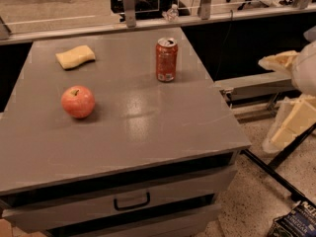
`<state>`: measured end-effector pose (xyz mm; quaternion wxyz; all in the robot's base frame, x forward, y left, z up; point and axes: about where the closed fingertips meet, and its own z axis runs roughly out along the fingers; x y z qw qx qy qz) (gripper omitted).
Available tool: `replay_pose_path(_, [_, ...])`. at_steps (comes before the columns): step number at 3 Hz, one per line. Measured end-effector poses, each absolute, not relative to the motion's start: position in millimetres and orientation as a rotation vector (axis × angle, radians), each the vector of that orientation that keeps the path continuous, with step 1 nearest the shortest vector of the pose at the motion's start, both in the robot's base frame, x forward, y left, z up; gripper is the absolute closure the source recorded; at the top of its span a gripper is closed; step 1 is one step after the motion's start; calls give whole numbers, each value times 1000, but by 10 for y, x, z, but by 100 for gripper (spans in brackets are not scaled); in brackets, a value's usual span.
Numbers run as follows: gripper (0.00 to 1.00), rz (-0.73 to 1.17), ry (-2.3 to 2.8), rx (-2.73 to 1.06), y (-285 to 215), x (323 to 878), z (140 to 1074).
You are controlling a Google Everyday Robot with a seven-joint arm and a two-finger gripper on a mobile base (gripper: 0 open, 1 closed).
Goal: Move apple near coke can
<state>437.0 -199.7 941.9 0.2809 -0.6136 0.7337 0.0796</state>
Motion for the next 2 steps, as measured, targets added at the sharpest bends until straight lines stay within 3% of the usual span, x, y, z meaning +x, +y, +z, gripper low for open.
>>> replay_pose_path(2, [0, 791, 1484, -1469, -1266, 4577, 9039])
